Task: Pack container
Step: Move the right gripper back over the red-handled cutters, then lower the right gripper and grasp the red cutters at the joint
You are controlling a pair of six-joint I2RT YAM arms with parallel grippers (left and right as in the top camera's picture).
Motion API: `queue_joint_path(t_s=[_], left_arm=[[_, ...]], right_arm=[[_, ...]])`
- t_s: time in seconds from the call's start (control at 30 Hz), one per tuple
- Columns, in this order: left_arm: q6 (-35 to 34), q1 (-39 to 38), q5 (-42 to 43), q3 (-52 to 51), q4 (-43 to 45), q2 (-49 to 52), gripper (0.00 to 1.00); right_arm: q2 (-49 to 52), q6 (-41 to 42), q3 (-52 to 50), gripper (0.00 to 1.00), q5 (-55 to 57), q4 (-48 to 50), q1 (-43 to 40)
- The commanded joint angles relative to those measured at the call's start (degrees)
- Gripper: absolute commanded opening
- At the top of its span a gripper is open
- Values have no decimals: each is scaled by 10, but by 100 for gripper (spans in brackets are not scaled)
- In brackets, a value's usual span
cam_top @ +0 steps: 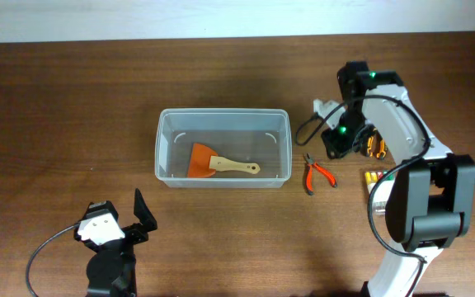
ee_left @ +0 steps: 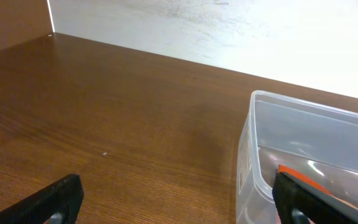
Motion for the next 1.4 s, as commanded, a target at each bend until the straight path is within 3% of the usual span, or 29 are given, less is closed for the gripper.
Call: queue_joint_path(t_s=[0.0,0.4,0.8,1.37], left_arm=[[5,-2,-2,-2,-1,-3,99],[5,-2,-2,-2,-1,-3,99],[5,-2,-2,-2,-1,-3,99],[5,-2,-2,-2,-1,-3,99]], right_arm=[[0,2,-35,33,7,18,-3],[0,32,-87,28,-44,57,-3],[0,25,-138,36,-48,125,-3],[0,25,-142,37,-48,141,-3]])
